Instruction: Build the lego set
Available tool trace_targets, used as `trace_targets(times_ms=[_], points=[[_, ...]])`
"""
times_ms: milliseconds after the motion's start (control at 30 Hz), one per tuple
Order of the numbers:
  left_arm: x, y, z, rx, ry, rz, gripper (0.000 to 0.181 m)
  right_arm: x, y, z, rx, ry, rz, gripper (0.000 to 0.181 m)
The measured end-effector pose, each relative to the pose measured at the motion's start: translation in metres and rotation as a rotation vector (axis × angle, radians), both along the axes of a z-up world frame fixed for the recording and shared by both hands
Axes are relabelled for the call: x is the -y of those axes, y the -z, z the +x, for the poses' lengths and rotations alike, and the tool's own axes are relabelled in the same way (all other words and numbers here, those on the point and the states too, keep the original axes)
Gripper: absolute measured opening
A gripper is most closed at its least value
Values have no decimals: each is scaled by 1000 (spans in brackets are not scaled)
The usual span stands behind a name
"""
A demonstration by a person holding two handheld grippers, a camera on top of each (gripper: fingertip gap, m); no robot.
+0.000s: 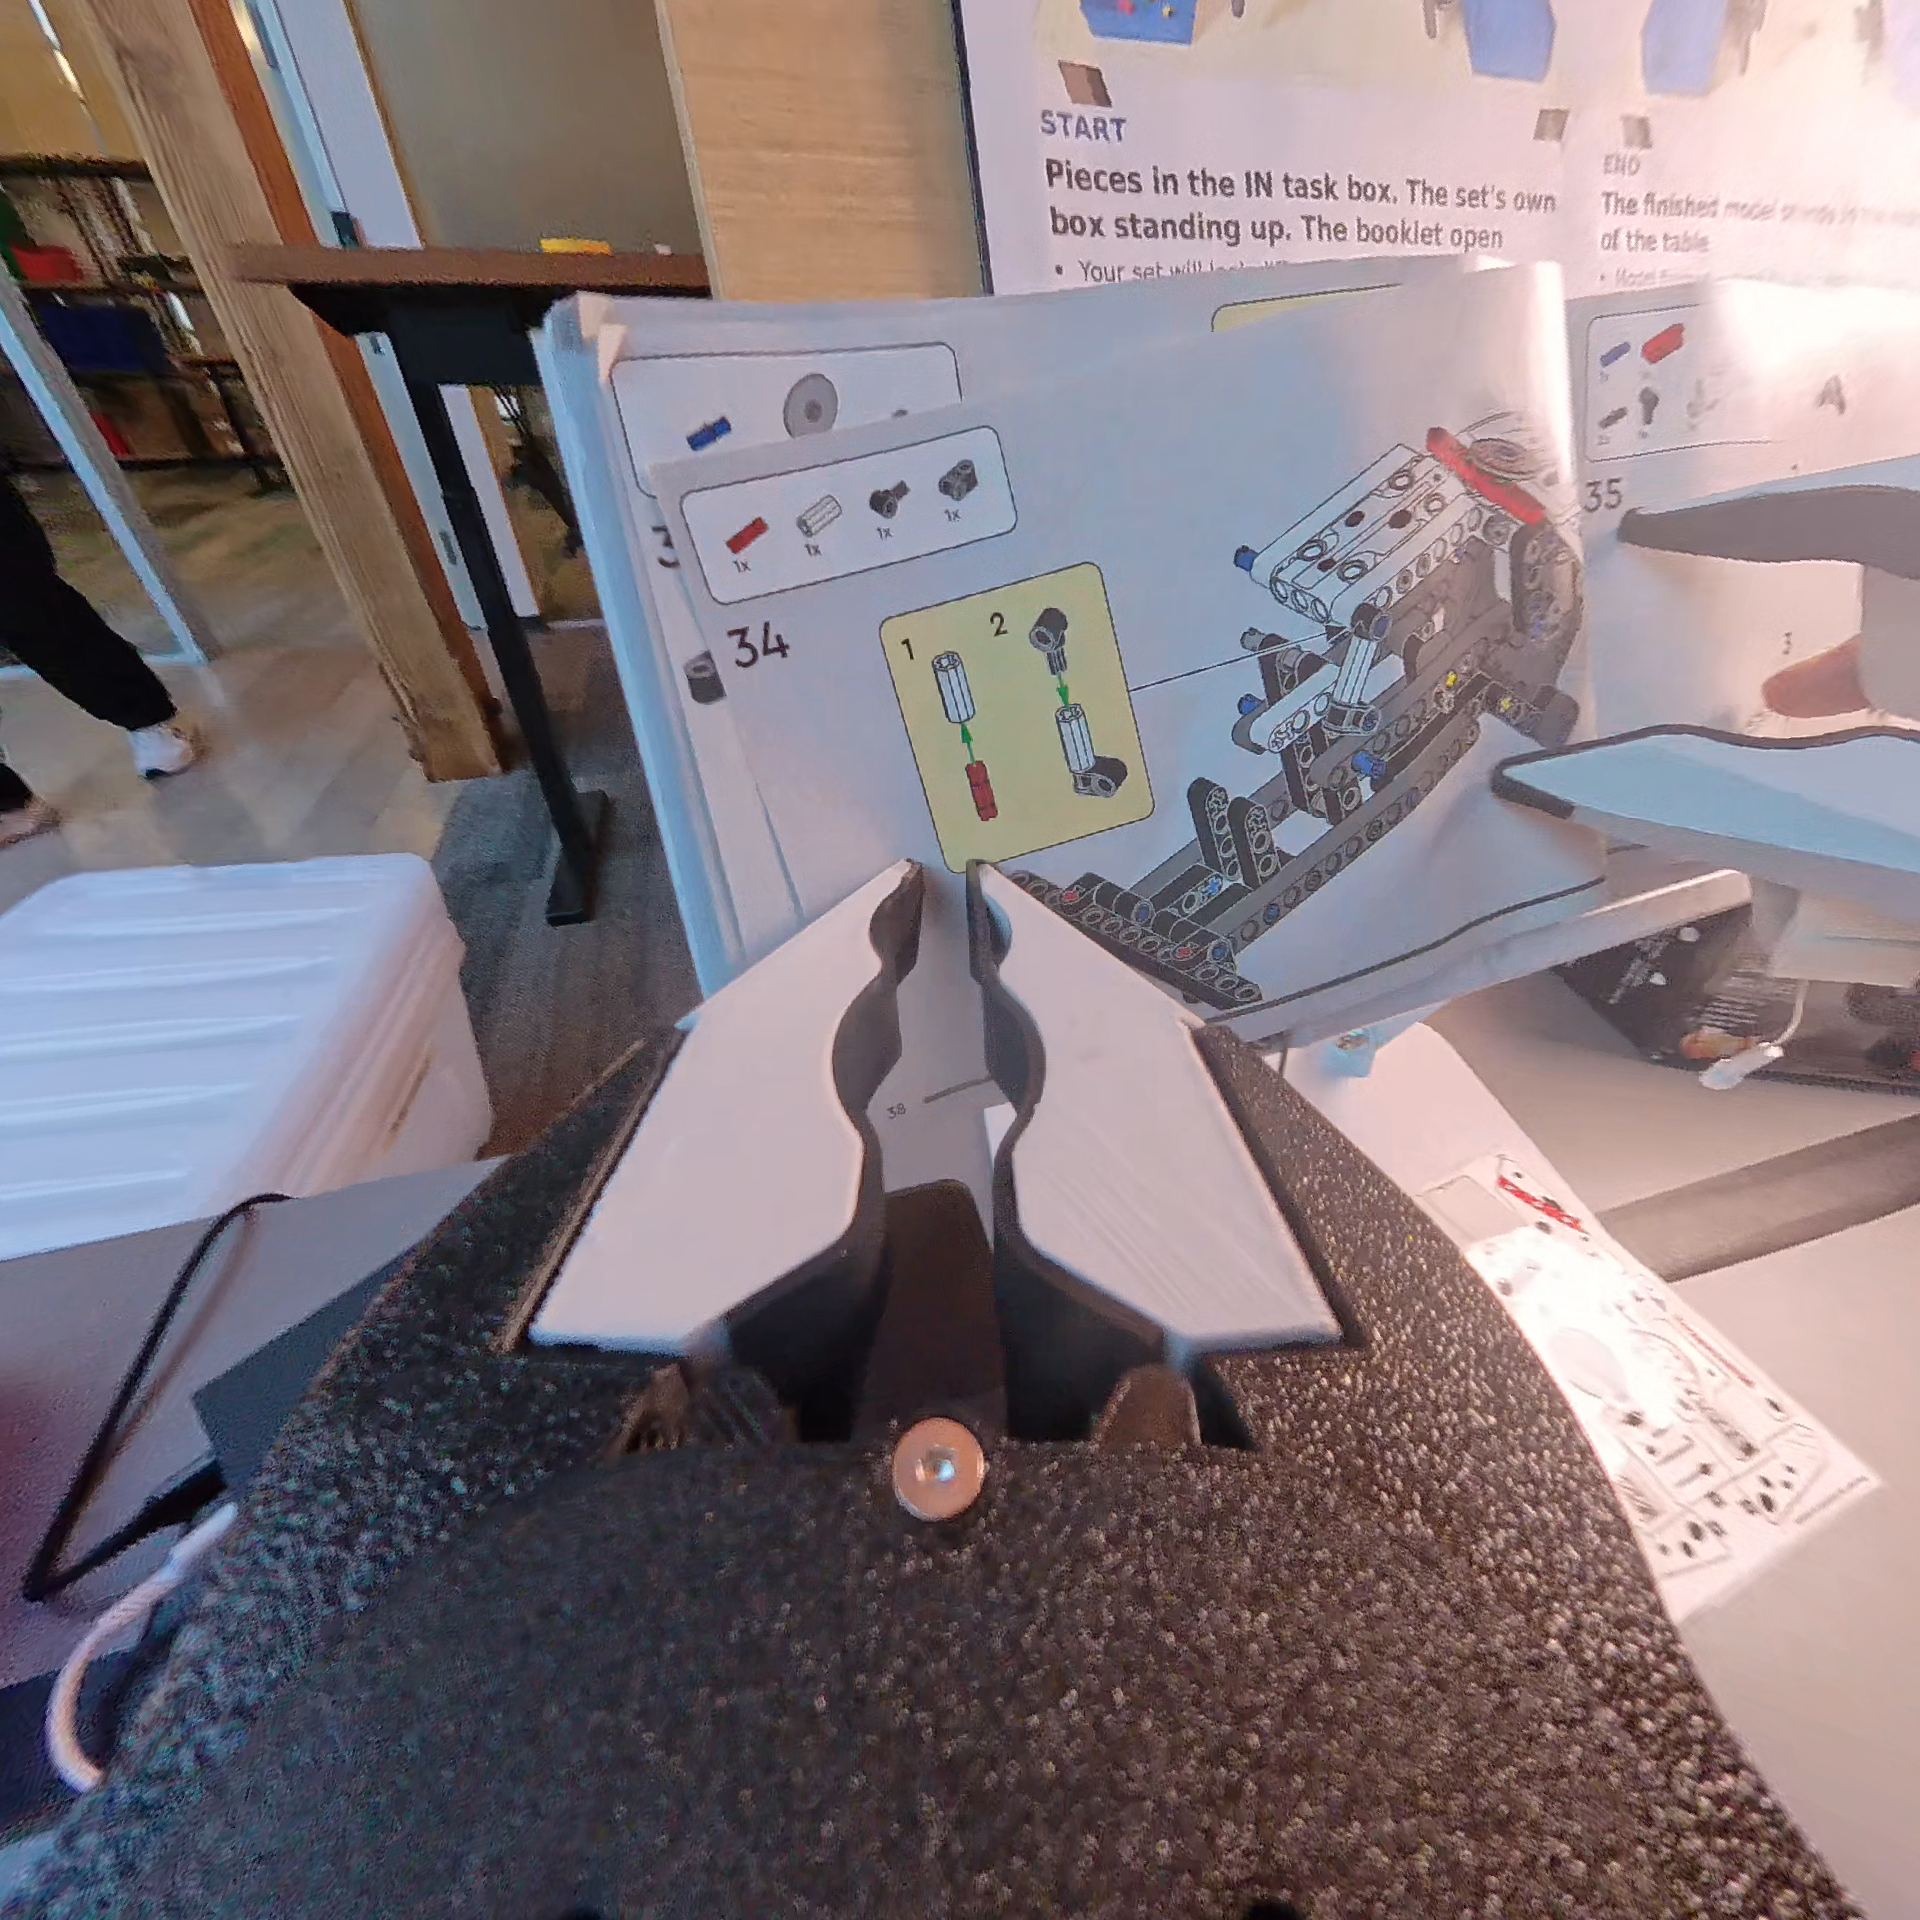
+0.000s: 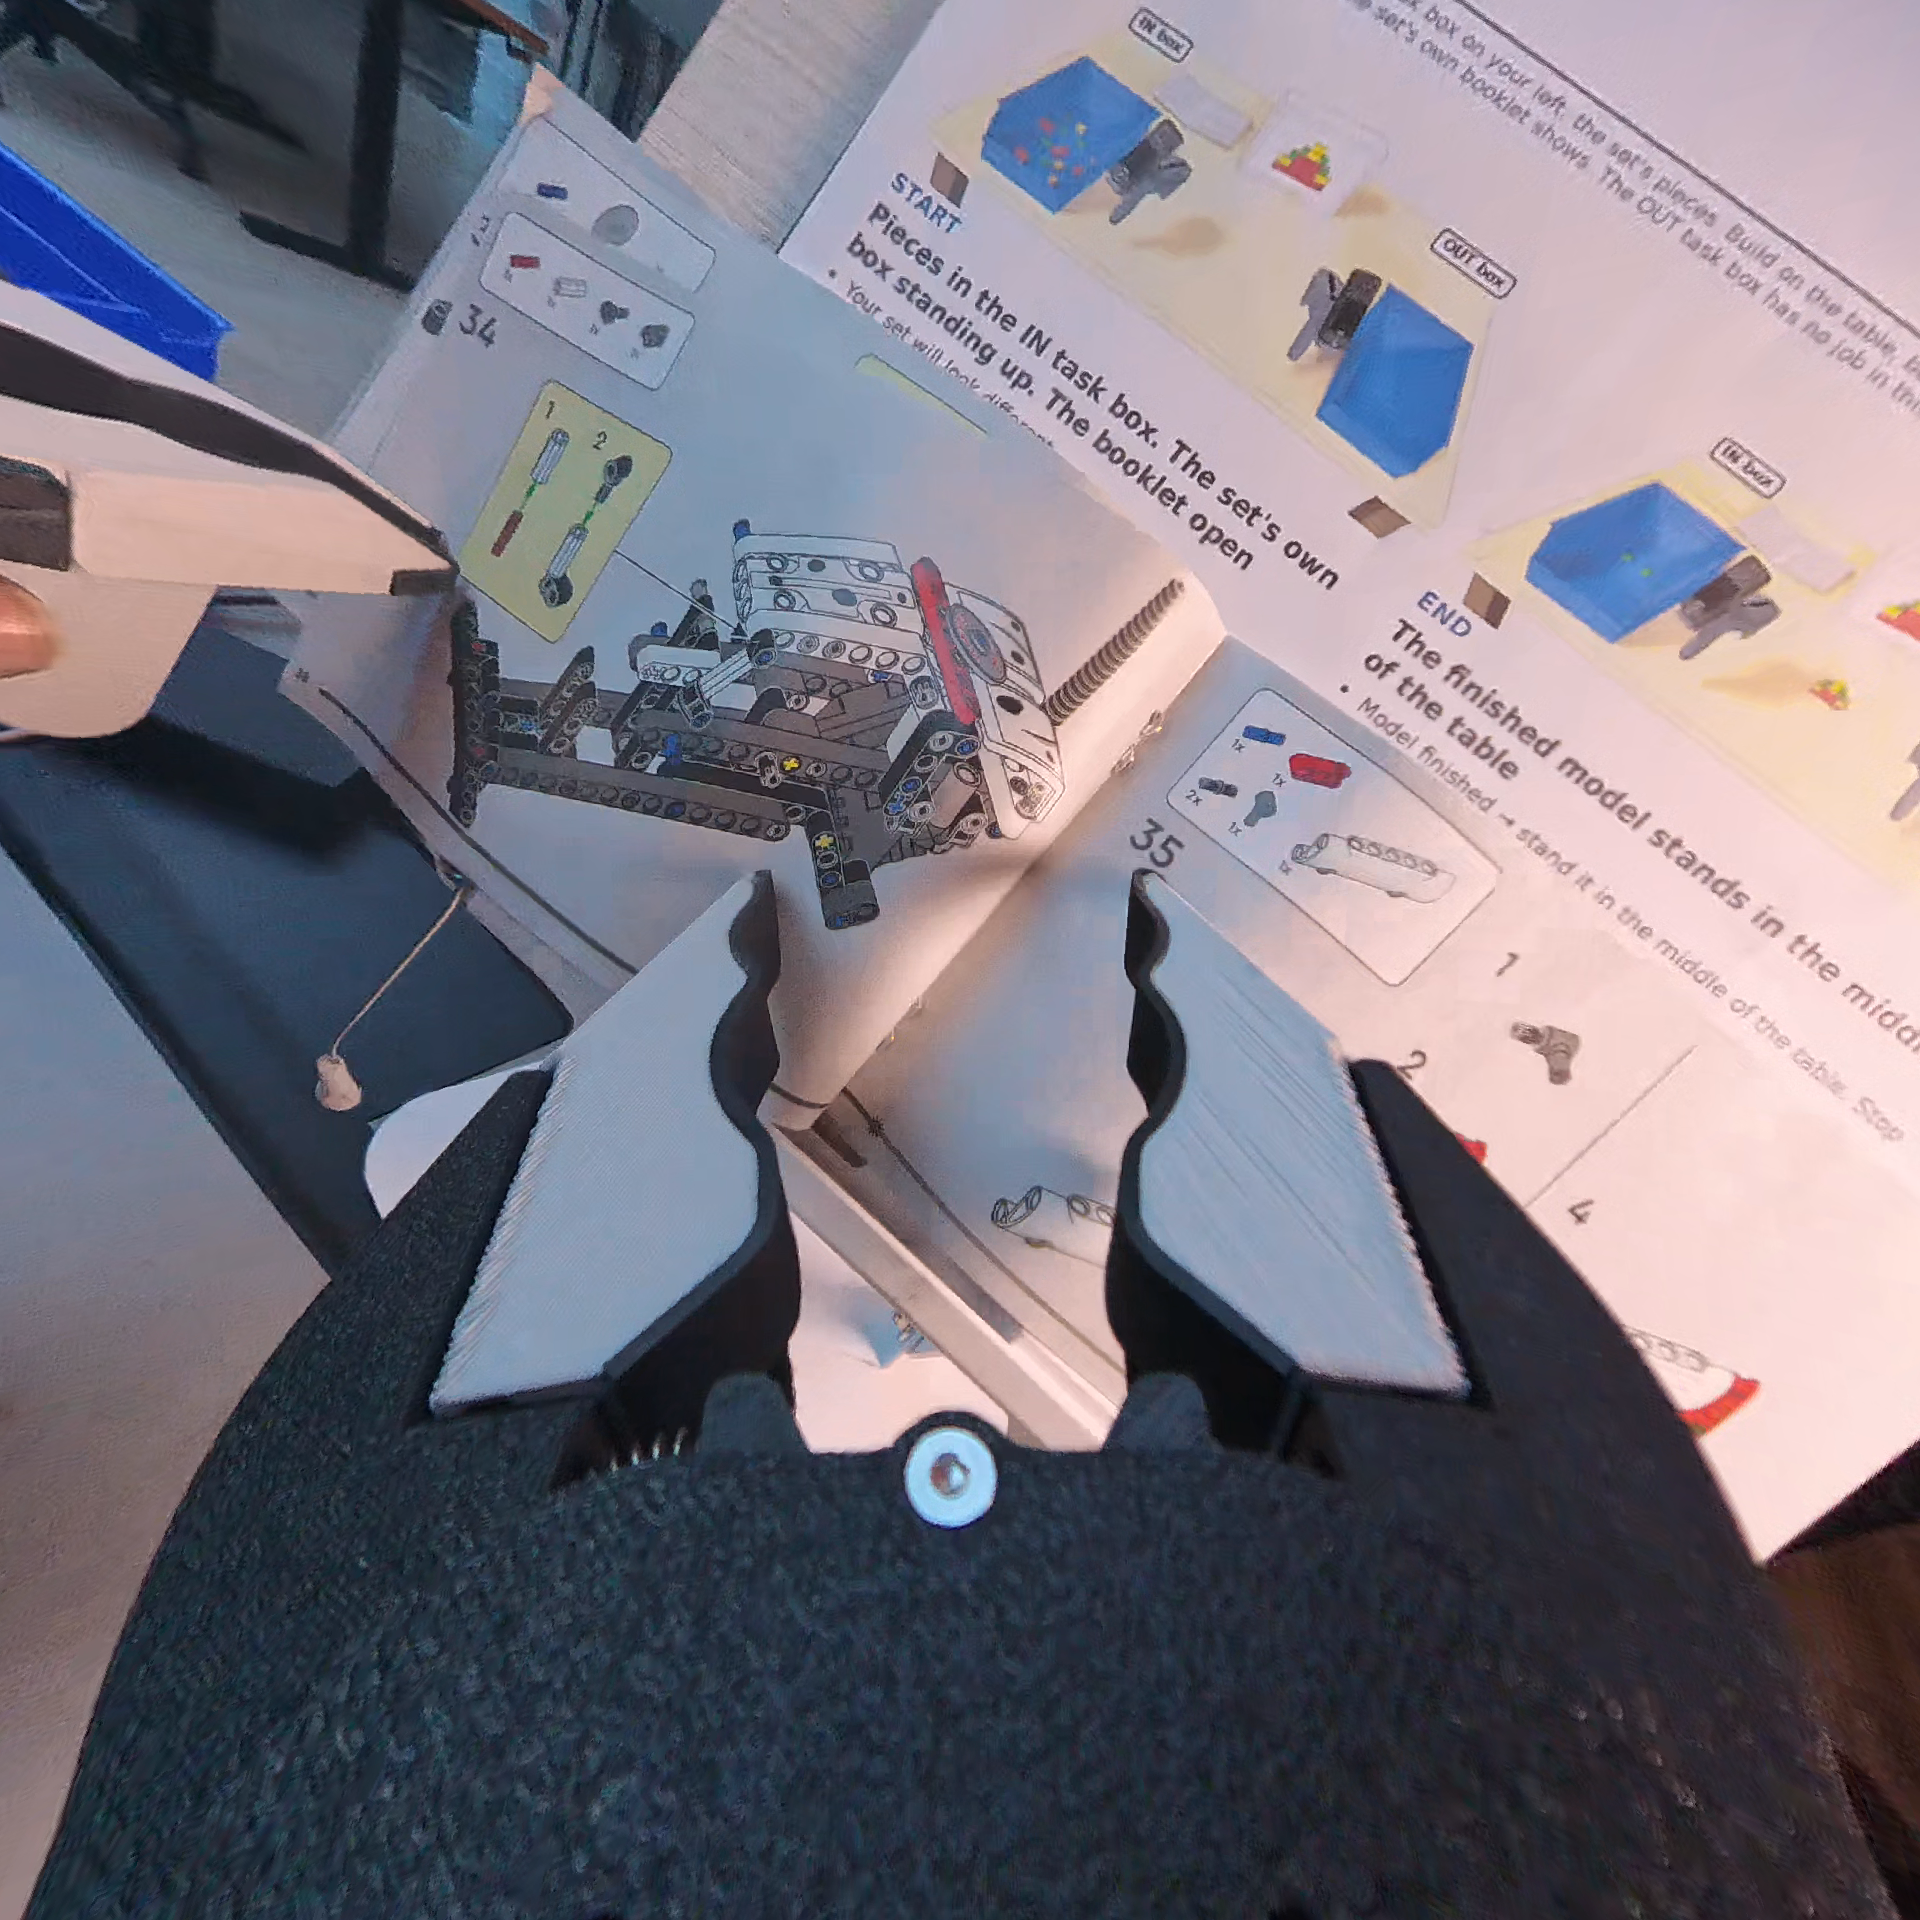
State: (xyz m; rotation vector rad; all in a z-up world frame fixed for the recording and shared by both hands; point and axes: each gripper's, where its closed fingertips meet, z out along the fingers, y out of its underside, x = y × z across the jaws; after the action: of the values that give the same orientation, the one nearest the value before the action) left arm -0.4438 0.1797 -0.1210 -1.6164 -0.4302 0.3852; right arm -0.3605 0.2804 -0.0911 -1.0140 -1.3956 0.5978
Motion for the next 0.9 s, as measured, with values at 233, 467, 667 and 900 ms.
trace_targets(times_ms=[233,467,667,900], points=[[5,-18,-16,-91,-66,-25,13,-17,1,-4,-32,185,74,76],[-3,-18,36,-88,47,43,14,-14,-6,-11,-49,220,162,87],[-20,11,27,-64,37,-63,10,-27,0,13,-37,216,100,87],[-29,13,38,-102,57,-93,11,-66,12,37,-16,233,-8,94]])
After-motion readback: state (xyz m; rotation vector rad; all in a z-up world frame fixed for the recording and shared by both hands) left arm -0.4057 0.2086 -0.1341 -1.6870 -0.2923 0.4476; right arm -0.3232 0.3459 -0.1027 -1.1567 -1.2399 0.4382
